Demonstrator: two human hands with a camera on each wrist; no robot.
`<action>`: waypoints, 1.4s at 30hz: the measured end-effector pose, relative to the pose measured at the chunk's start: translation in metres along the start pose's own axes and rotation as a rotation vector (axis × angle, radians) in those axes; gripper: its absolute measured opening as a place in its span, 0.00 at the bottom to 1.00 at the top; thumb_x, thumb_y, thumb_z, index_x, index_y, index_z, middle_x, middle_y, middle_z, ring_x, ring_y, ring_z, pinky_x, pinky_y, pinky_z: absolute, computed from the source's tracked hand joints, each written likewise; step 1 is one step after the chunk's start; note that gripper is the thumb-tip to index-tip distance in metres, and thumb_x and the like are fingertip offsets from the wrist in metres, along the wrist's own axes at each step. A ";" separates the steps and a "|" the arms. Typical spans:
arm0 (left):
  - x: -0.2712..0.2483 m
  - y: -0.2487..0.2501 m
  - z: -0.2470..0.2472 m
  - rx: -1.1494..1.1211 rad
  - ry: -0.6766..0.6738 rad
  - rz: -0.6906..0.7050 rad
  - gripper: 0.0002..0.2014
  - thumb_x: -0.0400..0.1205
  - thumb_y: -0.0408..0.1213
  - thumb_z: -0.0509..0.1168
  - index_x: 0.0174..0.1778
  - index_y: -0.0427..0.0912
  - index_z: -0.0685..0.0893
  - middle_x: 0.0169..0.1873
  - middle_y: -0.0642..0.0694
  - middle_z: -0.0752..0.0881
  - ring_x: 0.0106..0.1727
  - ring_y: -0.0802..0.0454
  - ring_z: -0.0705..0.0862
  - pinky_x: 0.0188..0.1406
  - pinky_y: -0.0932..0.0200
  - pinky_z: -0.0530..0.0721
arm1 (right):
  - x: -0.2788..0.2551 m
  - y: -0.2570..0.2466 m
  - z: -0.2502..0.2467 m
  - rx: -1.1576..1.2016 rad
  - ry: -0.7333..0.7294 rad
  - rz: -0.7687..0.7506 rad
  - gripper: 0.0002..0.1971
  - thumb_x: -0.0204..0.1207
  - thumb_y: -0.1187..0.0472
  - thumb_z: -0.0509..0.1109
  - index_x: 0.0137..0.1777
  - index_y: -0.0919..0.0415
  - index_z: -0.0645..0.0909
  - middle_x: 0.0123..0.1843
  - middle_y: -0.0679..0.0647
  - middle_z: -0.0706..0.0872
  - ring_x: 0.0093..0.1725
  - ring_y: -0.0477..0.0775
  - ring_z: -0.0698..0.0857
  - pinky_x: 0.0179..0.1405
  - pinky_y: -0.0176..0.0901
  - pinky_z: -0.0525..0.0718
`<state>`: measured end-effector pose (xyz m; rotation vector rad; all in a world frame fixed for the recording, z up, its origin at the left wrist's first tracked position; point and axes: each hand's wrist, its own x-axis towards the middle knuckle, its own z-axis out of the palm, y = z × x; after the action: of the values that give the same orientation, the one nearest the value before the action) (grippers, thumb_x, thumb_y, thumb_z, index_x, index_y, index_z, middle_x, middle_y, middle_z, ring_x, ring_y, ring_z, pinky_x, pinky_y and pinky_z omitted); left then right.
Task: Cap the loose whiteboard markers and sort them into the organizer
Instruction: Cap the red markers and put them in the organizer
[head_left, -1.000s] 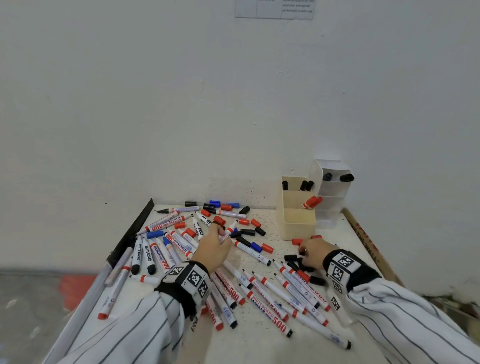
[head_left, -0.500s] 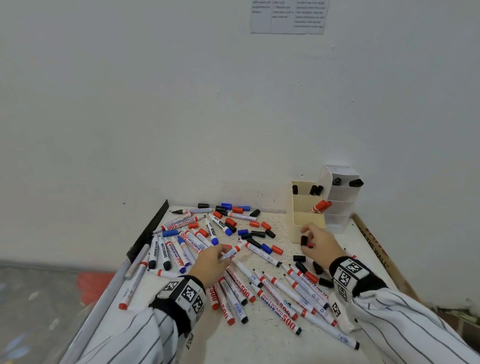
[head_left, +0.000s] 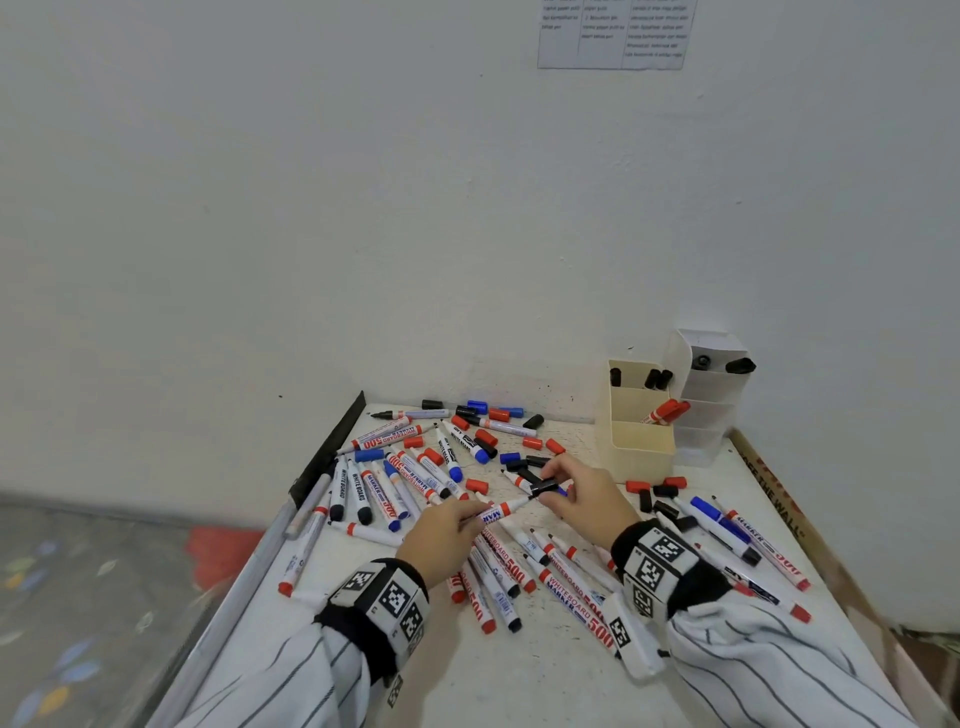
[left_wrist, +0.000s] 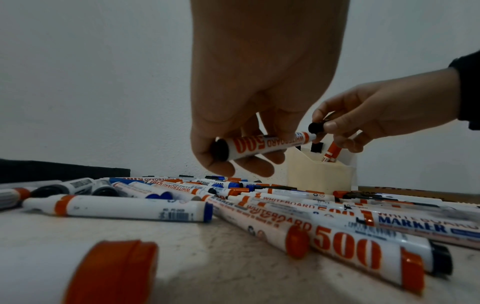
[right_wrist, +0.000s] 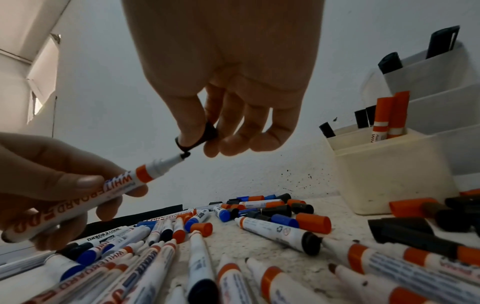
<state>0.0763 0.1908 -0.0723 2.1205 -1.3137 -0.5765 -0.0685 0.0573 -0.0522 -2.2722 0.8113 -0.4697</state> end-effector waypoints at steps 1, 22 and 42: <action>-0.001 -0.001 -0.001 -0.012 0.004 -0.005 0.18 0.86 0.38 0.55 0.73 0.47 0.74 0.68 0.47 0.79 0.59 0.55 0.78 0.54 0.70 0.71 | 0.000 0.000 0.000 0.003 0.008 0.006 0.10 0.75 0.64 0.70 0.50 0.50 0.73 0.51 0.47 0.80 0.30 0.31 0.68 0.35 0.27 0.69; -0.007 -0.005 0.019 -0.047 -0.013 0.068 0.12 0.80 0.39 0.67 0.58 0.50 0.77 0.53 0.53 0.80 0.54 0.58 0.78 0.58 0.64 0.78 | -0.017 -0.004 0.019 -0.044 -0.104 0.182 0.23 0.83 0.45 0.52 0.31 0.58 0.73 0.27 0.50 0.70 0.29 0.46 0.70 0.32 0.39 0.68; -0.011 0.029 0.001 -0.365 -0.272 0.012 0.14 0.87 0.47 0.52 0.45 0.46 0.81 0.27 0.52 0.74 0.19 0.59 0.67 0.17 0.68 0.67 | -0.015 -0.018 0.013 0.217 0.115 0.087 0.23 0.85 0.58 0.52 0.25 0.55 0.64 0.23 0.49 0.63 0.24 0.46 0.63 0.24 0.34 0.62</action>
<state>0.0524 0.1901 -0.0533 1.7779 -1.2471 -1.0439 -0.0654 0.0833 -0.0506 -2.0171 0.8686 -0.6212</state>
